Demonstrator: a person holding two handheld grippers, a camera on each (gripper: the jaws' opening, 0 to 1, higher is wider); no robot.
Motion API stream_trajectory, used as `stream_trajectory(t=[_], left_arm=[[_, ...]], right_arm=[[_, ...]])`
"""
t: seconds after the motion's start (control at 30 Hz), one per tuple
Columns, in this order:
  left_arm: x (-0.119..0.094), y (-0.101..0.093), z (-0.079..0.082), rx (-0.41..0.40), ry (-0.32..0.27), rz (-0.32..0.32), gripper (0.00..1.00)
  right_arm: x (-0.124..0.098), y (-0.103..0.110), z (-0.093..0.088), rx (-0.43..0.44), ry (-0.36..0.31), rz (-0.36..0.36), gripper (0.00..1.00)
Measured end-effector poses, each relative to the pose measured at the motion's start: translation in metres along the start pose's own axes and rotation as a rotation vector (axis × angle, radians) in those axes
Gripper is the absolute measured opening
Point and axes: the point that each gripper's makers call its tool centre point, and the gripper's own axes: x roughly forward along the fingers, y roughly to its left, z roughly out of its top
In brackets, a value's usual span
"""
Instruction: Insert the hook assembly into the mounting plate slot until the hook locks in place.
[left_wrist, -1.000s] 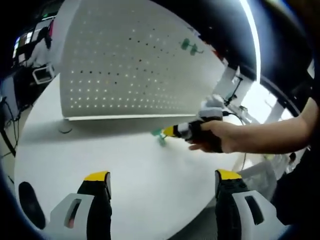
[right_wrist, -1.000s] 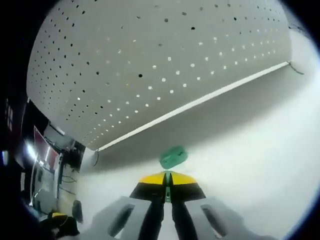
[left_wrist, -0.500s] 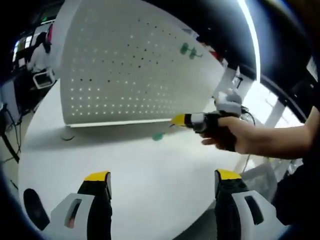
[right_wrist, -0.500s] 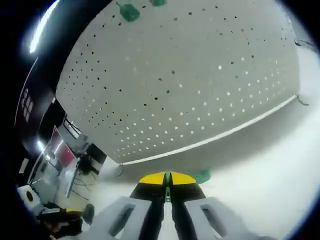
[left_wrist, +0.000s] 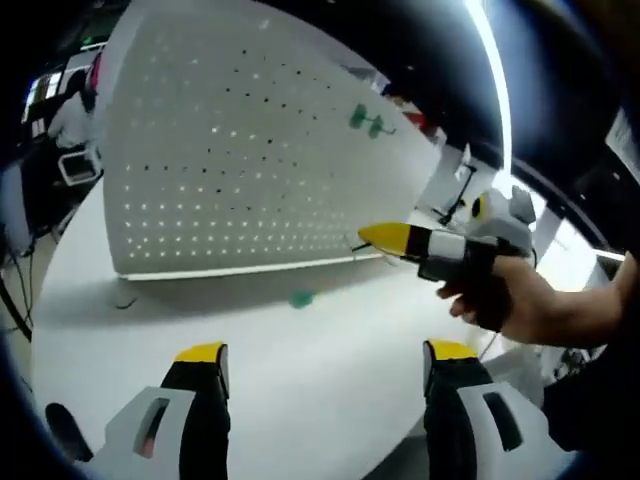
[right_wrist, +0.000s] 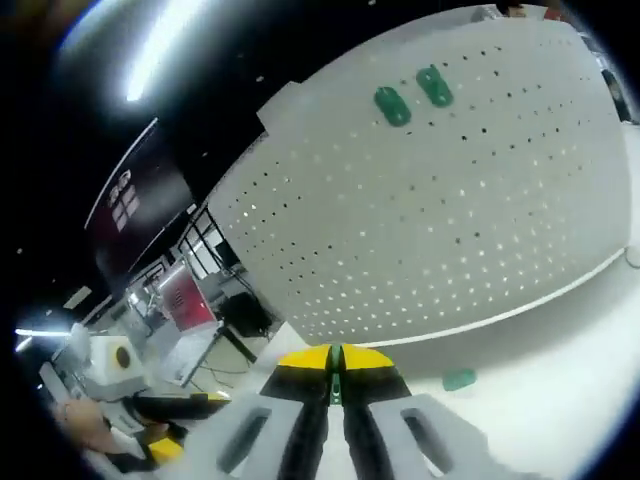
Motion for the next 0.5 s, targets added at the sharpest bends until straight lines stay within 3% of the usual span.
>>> stream_trajectory(t=[0.23, 0.37, 0.5], left_arm=[[0.006, -0.011, 0.008, -0.018, -0.011, -0.038, 0.69], [0.007, -0.02, 0.011, -0.069, -0.015, -0.083, 0.5], [0.008, -0.026, 0.015, -0.105, -0.029, -0.109, 0.44]], right_arm=[[-0.014, 0.032, -0.005, -0.051, -0.016, 0.069, 0.0], [-0.018, 0.043, -0.008, -0.059, -0.016, 0.092, 0.0], [-0.02, 0.052, -0.009, -0.062, -0.019, 0.11, 0.0]])
